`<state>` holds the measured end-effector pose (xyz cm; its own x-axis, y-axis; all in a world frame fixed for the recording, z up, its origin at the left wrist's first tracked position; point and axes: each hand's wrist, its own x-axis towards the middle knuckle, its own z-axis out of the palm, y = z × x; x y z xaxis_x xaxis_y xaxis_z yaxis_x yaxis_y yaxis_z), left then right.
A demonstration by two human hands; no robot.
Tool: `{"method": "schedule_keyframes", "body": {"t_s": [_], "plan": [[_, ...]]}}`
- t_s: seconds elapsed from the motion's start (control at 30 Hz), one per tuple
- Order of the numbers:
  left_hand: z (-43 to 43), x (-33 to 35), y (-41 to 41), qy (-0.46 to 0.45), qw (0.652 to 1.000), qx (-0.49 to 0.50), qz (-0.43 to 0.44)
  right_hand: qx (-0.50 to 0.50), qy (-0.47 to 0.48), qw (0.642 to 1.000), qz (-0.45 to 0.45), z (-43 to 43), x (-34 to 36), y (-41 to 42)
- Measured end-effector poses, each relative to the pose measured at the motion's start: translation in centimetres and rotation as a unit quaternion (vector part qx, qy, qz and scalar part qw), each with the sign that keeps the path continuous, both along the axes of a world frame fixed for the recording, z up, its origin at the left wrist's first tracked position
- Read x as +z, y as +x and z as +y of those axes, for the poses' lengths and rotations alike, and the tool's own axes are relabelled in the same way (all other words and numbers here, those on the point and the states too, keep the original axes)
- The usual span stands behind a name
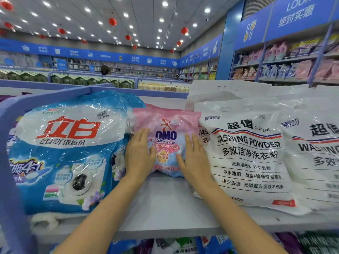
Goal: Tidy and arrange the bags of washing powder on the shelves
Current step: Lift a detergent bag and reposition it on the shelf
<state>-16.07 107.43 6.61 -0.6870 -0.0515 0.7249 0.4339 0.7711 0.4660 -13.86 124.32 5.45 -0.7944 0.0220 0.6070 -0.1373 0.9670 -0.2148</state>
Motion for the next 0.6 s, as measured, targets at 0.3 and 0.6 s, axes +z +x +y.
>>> {"method": "schedule_keyframes", "body": {"t_s": [0.3, 0.6], "plan": [[-0.3, 0.3, 0.7, -0.111, 0.984, -0.024, -0.138, -0.045, 0.055, 0.993, -0.091, -0.1, 1.2, 1.3], [-4.2, -0.7, 12.2, 0.041, 0.987, -0.154, -0.021, 0.080, -0.169, 0.976, 0.115, 2.5, 0.4, 15.3]]}}
